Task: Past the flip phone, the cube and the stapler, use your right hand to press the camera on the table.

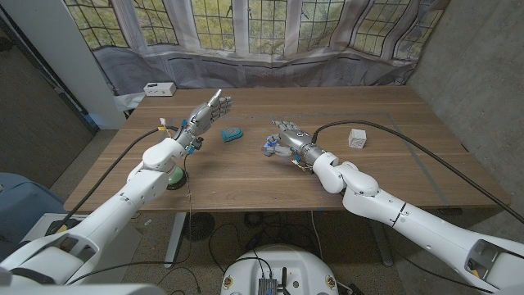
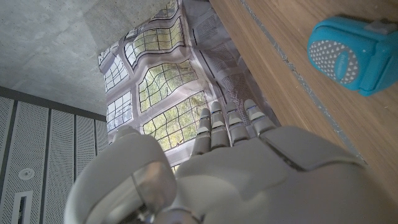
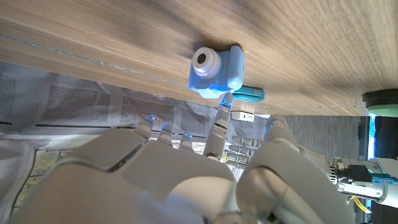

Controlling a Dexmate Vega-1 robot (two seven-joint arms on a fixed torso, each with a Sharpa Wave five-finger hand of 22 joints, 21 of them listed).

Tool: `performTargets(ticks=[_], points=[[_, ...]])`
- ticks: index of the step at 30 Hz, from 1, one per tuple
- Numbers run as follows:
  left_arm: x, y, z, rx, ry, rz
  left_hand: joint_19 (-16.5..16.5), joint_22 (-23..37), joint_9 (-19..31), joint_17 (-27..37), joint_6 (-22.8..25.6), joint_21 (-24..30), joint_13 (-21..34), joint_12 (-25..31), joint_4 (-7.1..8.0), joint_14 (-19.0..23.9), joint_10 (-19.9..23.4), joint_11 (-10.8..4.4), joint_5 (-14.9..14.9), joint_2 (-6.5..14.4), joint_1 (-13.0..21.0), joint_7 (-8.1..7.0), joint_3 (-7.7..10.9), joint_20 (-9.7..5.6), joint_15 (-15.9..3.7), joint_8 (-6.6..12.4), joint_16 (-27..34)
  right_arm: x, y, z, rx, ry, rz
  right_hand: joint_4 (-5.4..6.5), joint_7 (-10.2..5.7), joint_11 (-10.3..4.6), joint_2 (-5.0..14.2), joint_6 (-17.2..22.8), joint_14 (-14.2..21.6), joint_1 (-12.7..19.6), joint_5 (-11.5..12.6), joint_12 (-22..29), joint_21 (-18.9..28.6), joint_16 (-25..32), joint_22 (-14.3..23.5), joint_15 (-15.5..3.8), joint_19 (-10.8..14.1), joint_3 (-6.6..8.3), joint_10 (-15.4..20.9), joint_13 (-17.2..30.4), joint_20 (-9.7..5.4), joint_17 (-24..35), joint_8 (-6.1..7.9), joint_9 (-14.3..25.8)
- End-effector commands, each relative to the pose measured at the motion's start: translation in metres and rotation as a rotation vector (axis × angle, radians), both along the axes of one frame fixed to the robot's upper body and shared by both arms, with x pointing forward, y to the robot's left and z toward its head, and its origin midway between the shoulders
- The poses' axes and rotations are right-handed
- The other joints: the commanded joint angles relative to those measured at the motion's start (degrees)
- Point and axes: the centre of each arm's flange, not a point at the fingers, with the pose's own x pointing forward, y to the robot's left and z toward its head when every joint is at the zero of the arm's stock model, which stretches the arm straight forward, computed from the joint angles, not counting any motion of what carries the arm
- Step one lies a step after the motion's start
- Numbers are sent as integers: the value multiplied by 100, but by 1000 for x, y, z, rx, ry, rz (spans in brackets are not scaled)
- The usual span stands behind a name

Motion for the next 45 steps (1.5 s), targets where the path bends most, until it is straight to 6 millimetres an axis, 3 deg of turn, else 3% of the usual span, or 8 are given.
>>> performTargets(ticks=[1, 22, 45], points=[[-1, 0, -4, -3, 11, 3, -19, 11, 17, 18, 47, 3, 24, -23, 14, -26, -8, -24, -17, -30, 30, -11, 17, 18, 18, -8, 4, 0, 2, -2, -13, -5, -3, -1, -27, -30, 36, 47, -885, 13, -7, 52, 43, 33, 17, -39, -453, 52, 11, 15, 13, 15, 10, 11], [0, 2, -10, -23, 20, 3, -57, 11, 17, 18, 44, -3, 25, -27, 19, -42, -6, -18, -18, -32, 24, -17, 35, 36, 23, -11, 1, 0, 3, -3, -77, -25, -46, -11, -32, 7, 31, 122, -731, 31, -7, 84, 61, 76, 14, -42, -385, 77, 134, 12, 59, 15, -6, 10], [1, 1, -12, -23, 25, 1, -78, 12, 17, 19, 38, -1, 26, -30, 26, -45, -7, -39, -19, -36, 16, -20, 51, 49, 28, -13, 5, 1, 1, -9, -107, -14, -83, 3, 26, 17, -10, 459, -549, -7, -4, 126, 78, 128, 13, -55, -287, 71, 327, 8, 101, 28, 71, 19]])
